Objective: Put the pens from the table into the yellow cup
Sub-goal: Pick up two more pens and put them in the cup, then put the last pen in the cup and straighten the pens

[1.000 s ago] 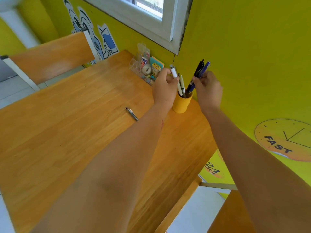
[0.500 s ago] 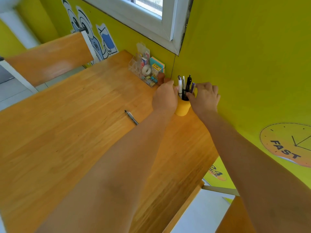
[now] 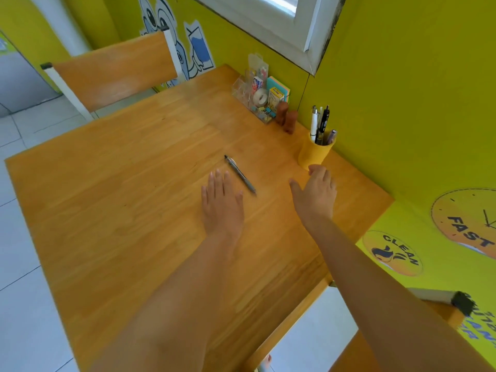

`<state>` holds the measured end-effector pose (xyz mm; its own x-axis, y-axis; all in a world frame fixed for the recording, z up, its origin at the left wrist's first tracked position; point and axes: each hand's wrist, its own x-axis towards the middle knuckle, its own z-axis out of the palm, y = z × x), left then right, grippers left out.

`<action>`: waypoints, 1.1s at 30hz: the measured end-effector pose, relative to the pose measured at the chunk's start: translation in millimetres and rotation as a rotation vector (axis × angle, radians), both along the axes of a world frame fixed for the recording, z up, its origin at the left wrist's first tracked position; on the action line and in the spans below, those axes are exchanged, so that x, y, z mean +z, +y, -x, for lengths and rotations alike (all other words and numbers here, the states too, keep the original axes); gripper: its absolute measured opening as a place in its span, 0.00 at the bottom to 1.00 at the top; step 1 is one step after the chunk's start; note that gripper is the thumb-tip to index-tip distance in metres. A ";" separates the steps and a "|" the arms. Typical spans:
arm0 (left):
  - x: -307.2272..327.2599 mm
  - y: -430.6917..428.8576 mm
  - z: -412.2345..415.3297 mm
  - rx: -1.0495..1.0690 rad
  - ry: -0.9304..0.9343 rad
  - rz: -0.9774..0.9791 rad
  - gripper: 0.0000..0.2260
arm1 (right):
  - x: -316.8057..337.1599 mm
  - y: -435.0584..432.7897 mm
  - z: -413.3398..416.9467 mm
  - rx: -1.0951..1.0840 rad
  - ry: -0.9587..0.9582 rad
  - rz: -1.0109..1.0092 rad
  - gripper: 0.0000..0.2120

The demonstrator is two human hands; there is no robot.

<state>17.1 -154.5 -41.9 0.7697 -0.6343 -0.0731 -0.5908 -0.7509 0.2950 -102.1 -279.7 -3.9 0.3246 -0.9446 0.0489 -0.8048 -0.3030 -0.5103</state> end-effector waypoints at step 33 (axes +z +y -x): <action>-29.2 52.8 -10.6 -0.020 -0.017 -0.048 0.28 | -24.8 31.6 -115.1 0.366 0.290 -0.052 0.12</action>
